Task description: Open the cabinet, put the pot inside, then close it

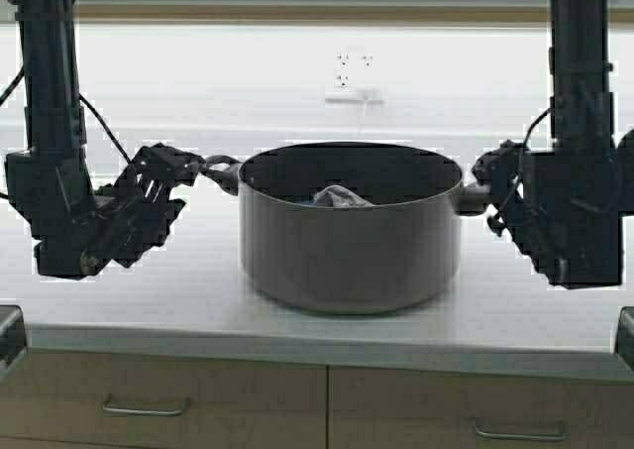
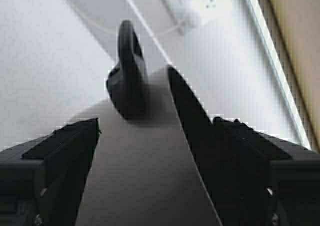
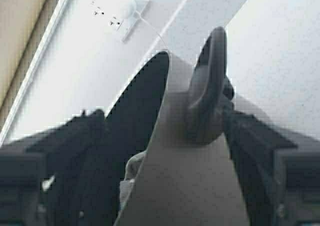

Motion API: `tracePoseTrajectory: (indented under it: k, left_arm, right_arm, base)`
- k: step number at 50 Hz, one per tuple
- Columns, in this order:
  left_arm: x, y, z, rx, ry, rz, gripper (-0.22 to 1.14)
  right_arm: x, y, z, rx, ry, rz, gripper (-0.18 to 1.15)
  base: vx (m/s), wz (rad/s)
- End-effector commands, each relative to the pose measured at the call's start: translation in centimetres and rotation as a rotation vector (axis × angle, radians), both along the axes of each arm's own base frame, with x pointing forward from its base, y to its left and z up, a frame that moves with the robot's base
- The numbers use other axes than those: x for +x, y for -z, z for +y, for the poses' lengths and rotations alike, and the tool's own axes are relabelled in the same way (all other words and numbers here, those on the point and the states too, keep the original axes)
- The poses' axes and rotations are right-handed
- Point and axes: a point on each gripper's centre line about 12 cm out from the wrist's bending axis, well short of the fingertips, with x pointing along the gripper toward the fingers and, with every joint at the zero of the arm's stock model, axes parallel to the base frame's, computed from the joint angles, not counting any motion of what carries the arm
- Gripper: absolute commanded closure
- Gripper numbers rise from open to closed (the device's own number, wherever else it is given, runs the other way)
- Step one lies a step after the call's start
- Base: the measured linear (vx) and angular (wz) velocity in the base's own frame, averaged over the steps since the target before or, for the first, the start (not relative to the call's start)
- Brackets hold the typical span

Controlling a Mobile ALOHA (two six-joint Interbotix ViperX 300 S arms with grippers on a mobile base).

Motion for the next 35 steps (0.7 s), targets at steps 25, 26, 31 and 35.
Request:
tracePoseTrajectory:
  k: [25, 26, 31, 35]
  left_arm:
    - [4.6, -1.3, -2.1, -0.018, 0.06, -0.089, -0.07]
    - [4.9, -1.3, -2.1, -0.016, 0.058, -0.086, -0.07]
    - [6.1, -0.7, -2.5, -0.005, 0.053, -0.064, -0.07]
    - [7.1, -0.4, -2.5, -0.004, 0.038, -0.06, -0.07]
  right_arm:
    - [1.3, 1.6, 0.0, 0.037, 0.048, -0.025, -0.04]
    - [1.5, 1.8, 0.0, 0.041, 0.055, -0.027, -0.04]
    - [2.0, 2.9, -0.1, 0.06, 0.081, -0.03, -0.04]
    - [2.8, 3.5, 0.2, 0.079, 0.084, -0.046, -0.04]
  base:
    - [0.07, 0.0]
    - [0.01, -0.03]
    - [0.01, -0.02]
    - [0.01, -0.02]
